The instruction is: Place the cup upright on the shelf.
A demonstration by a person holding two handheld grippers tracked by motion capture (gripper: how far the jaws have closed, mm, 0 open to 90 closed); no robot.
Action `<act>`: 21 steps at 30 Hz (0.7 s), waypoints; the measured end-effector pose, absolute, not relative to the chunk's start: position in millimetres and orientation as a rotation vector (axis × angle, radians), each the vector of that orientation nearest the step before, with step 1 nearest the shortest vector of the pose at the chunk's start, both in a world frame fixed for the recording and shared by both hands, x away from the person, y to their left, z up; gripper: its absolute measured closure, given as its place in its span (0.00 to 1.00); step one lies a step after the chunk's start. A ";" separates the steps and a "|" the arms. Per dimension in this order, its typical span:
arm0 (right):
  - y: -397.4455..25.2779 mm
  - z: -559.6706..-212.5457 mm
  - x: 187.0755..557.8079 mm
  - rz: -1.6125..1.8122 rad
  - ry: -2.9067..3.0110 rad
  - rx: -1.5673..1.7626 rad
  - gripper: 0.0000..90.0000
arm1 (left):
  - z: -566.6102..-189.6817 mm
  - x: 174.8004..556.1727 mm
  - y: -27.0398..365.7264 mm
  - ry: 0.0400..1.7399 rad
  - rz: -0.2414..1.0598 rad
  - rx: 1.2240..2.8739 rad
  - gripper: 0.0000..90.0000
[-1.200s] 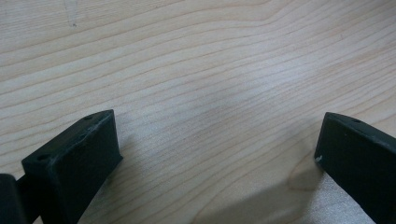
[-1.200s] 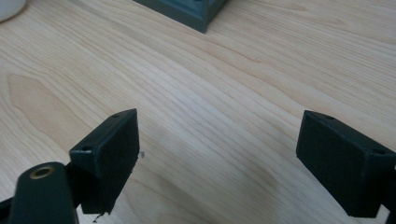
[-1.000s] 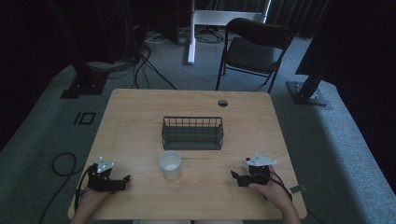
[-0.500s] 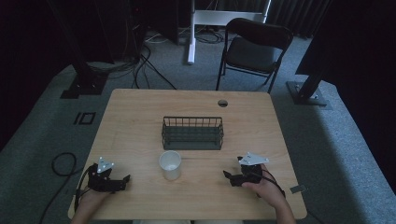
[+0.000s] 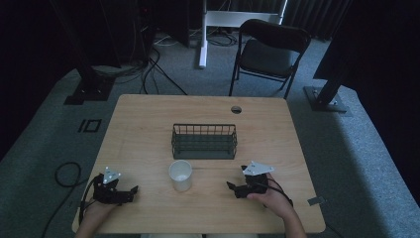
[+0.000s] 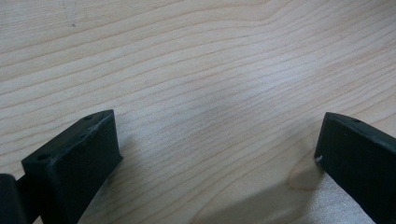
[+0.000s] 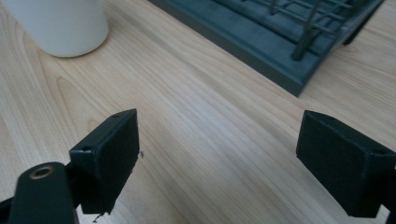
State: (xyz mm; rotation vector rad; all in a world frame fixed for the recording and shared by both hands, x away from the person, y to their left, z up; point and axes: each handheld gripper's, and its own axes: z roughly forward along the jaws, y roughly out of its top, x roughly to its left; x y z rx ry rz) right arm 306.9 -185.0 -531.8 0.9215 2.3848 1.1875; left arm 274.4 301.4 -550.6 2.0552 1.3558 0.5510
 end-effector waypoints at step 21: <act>-145.2 -532.8 308.1 1.213 2.448 0.794 0.15 | -550.6 274.5 301.5 1.356 0.551 2.055 0.00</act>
